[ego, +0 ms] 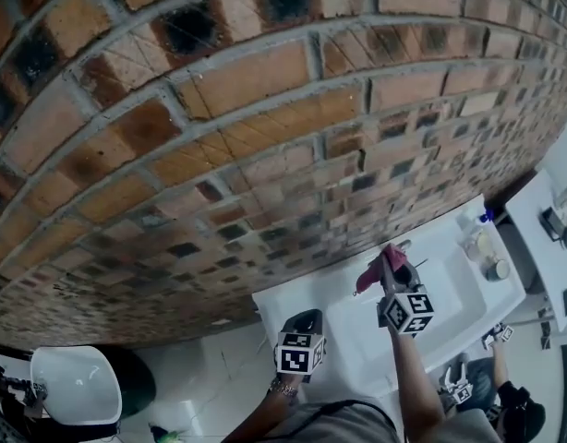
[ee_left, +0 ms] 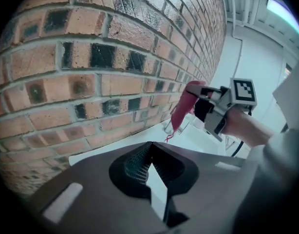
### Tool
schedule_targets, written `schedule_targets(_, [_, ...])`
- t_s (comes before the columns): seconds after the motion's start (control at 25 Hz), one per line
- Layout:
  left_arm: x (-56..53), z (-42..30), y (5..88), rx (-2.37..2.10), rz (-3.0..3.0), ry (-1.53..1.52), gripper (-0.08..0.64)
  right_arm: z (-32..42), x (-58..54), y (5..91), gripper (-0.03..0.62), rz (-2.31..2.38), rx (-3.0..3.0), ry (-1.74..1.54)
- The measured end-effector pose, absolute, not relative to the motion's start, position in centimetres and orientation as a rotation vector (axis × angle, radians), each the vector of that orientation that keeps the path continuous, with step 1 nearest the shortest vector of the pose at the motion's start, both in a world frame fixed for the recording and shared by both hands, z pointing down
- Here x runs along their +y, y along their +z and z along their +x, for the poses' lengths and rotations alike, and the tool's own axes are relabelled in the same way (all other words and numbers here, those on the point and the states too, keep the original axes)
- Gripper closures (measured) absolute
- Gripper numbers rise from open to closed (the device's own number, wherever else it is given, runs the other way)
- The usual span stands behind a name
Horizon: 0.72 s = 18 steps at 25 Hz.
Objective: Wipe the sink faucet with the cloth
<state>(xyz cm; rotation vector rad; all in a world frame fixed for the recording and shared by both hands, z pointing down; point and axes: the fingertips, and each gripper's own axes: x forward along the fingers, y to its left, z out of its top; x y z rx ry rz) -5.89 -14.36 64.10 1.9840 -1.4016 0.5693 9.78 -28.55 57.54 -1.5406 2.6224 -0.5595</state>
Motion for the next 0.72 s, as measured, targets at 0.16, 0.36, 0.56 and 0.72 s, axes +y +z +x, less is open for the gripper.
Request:
schedule_targets(0.16, [-13.6,-5.4,64.1,-1.38,1.995,0.585,0.54,9.8,-30.3,59.0,0.541,-1.998,3.099,0.346])
schedule_targets(0.36, [-12.6,-6.2,63.9,-1.395,1.984,0.594,0.54,9.5,-31.2,58.7,0.538,-1.995,3.136,0.64])
schedule_targets(0.56, [-11.6,-6.7,64.1,-1.412,1.962,0.59,0.54,14.3,-33.8,57.9,0.539,-2.174,2.974,0.483])
schedule_targets(0.72, [-11.2,-7.4,64.3,-1.427,1.943,0.596,0.54,19.0,-36.5,61.3,0.546,-2.327,2.903,0.256])
